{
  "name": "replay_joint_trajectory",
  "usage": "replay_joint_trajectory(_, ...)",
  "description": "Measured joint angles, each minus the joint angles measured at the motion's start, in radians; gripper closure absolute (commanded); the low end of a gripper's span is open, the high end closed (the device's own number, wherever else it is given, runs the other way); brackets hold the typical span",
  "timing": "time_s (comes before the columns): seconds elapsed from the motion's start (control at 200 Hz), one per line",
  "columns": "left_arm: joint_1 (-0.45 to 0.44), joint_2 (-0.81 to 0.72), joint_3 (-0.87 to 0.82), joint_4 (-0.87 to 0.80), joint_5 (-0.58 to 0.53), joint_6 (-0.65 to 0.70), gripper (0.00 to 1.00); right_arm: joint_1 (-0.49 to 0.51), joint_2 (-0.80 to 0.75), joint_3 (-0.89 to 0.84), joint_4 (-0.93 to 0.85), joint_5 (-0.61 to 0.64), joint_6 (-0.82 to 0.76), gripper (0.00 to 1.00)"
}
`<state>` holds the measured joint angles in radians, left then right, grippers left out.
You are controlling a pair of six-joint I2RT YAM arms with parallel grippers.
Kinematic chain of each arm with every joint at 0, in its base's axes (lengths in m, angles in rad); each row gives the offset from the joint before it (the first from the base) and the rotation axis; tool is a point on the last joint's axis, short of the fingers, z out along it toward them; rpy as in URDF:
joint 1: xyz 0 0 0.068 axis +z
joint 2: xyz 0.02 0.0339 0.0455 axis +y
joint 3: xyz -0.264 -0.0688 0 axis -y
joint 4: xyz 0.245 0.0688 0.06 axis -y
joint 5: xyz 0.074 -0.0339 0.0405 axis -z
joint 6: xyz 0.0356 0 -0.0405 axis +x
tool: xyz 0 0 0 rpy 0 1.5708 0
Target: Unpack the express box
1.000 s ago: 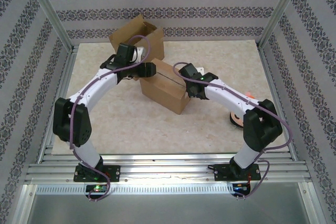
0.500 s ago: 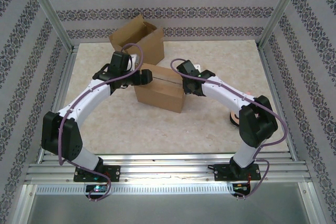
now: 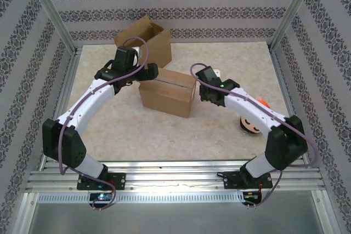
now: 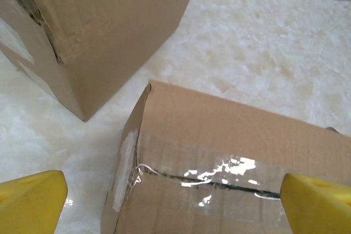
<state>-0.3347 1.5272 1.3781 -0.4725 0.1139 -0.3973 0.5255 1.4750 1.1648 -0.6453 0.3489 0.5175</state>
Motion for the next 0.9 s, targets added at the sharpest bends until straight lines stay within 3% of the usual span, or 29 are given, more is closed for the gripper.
replay_joint_trajectory(0.195,0.0,-0.008,0.006,-0.024,-0.006,0.009,0.0,-0.063,-0.253,-0.145,0.021,-0.094,0.035,1.0)
replay_joint_trajectory(0.475,0.0,0.016,0.006,0.007,0.024,0.048,0.0,-0.196,-0.714,-0.397,0.161,-0.407,0.143,1.0)
replay_joint_trajectory(0.69,0.0,0.09,0.006,0.131,0.032,0.096,0.0,-0.225,-0.753,-0.47,0.233,-0.573,0.182,1.0)
replay_joint_trajectory(0.904,0.0,0.171,-0.031,0.229,0.034,0.126,0.03,-0.225,-0.77,-0.488,0.257,-0.634,0.193,1.0)
